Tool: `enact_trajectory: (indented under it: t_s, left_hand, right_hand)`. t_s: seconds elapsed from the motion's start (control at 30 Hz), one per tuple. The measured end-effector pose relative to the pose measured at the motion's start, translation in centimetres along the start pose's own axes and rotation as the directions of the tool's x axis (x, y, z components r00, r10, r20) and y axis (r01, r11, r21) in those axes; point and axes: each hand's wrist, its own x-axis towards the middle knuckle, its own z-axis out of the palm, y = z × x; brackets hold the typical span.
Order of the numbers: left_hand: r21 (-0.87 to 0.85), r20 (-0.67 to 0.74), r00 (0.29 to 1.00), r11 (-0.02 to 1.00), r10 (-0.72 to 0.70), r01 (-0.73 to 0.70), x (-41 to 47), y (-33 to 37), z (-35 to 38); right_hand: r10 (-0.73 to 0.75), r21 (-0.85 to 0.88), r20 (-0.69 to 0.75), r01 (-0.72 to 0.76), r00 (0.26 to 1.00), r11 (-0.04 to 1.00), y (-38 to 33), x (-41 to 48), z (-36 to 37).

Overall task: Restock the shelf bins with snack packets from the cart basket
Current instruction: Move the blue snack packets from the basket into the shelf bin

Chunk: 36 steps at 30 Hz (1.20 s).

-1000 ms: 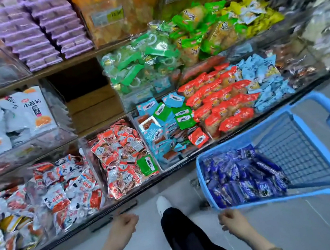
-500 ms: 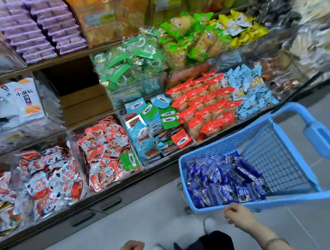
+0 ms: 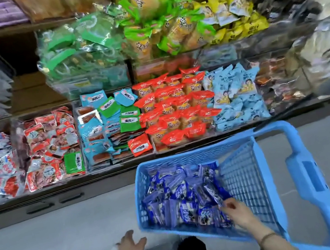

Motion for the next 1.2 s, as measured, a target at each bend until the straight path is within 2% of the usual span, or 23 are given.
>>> enact_trajectory:
  t_s: [0.1,0.2,0.33,0.43,0.53,0.63,0.8,0.97,1.0,1.1,1.13,1.17,1.2]
  left_hand:
    - [-0.032,-0.094,0.996,0.999,-0.012,0.009,2.1,1.9,1.8]
    - [-0.076,-0.226,0.974,0.997,0.008,-0.026,4.6,3.4,2.7]
    - [-0.151,-0.343,0.939,0.987,0.000,-0.055,8.3,4.9,3.1]
    - [-0.135,-0.442,0.897,0.987,0.018,-0.086,10.7,5.2,3.5]
    - [-0.108,-0.536,0.843,0.988,0.033,-0.107,11.9,4.8,4.2]
    - [-0.100,-0.605,0.796,0.989,0.026,-0.108,12.3,4.5,4.9]
    - [-0.088,-0.633,0.772,0.986,0.052,-0.139,13.1,4.0,5.1]
    - [-0.151,-0.591,0.804,0.972,0.059,-0.182,12.5,4.0,4.9]
    - [-0.135,-0.605,0.790,0.965,0.098,-0.224,12.2,4.1,4.8]
    - [0.063,-0.688,0.633,0.898,0.354,-0.435,10.8,5.2,5.2]
    - [0.051,-0.663,0.629,0.863,0.405,-0.503,10.1,5.9,5.9]
    - [-0.031,-0.601,0.678,0.835,0.424,-0.550,9.2,6.7,6.6]
    - [-0.170,-0.498,0.768,0.823,0.402,-0.541,8.3,7.8,7.3]
  right_hand:
    - [0.004,-0.132,0.053,0.003,0.999,0.991,1.1,2.5,-0.1]
    - [-0.057,-0.271,0.078,0.076,0.995,0.960,1.4,5.0,0.6]
    - [-0.099,-0.320,0.080,0.119,0.992,0.940,1.1,8.3,3.3]
    - [-0.082,-0.371,0.105,0.115,0.991,0.921,1.3,10.4,5.7]
    - [-0.076,-0.415,0.053,0.091,0.996,0.905,1.4,11.8,7.1]
    - [-0.070,-0.379,0.012,0.070,0.997,0.923,1.4,13.2,8.0]
    - [-0.134,-0.324,-0.033,0.116,0.990,0.939,2.5,14.8,8.4]
    - [-0.237,-0.200,-0.123,0.210,0.964,0.957,3.2,14.6,6.1]
    - [-0.258,-0.172,-0.146,0.232,0.955,0.957,2.9,14.3,5.7]
    - [-0.314,-0.127,-0.205,0.293,0.927,0.948,1.5,12.6,5.0]
    - [-0.337,-0.115,-0.218,0.318,0.916,0.941,0.9,11.8,5.0]
    - [-0.367,-0.099,-0.227,0.354,0.902,0.930,0.3,11.0,5.2]
    - [-0.408,-0.071,-0.226,0.402,0.885,0.913,-0.5,10.1,5.4]
